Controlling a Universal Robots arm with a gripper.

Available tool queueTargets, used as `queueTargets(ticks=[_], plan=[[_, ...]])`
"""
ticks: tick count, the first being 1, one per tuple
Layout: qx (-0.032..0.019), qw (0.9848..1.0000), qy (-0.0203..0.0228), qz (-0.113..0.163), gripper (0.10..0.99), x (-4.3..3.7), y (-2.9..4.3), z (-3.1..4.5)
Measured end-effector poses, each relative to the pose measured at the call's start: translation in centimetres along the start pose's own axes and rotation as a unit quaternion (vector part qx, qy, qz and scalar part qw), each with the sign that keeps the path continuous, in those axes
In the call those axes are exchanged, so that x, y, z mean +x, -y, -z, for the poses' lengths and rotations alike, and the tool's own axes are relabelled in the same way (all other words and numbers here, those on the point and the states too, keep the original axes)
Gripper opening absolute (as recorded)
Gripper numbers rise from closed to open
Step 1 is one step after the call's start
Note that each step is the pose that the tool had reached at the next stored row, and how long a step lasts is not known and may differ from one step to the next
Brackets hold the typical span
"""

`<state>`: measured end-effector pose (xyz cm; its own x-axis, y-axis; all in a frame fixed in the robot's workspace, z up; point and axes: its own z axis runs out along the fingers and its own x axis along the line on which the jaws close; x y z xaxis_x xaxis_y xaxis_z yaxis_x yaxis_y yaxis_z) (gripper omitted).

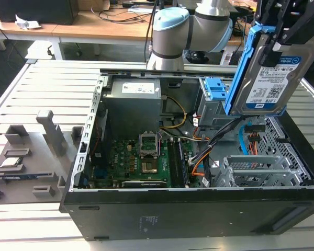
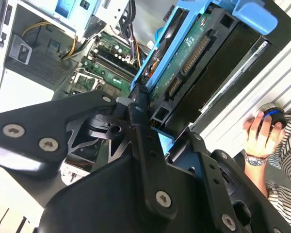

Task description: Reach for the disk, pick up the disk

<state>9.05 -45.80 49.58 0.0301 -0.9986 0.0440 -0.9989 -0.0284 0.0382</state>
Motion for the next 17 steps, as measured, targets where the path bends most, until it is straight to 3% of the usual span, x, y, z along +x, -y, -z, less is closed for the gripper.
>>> queueTargets(ticks=[6, 17], plan=[[0.0005, 1.0, 0.0, 0.0, 0.369, 2.14, -0.42, -0.1], [0.0005, 1.0, 0.0, 0.0, 0.369, 5.74, -0.54, -0.27]])
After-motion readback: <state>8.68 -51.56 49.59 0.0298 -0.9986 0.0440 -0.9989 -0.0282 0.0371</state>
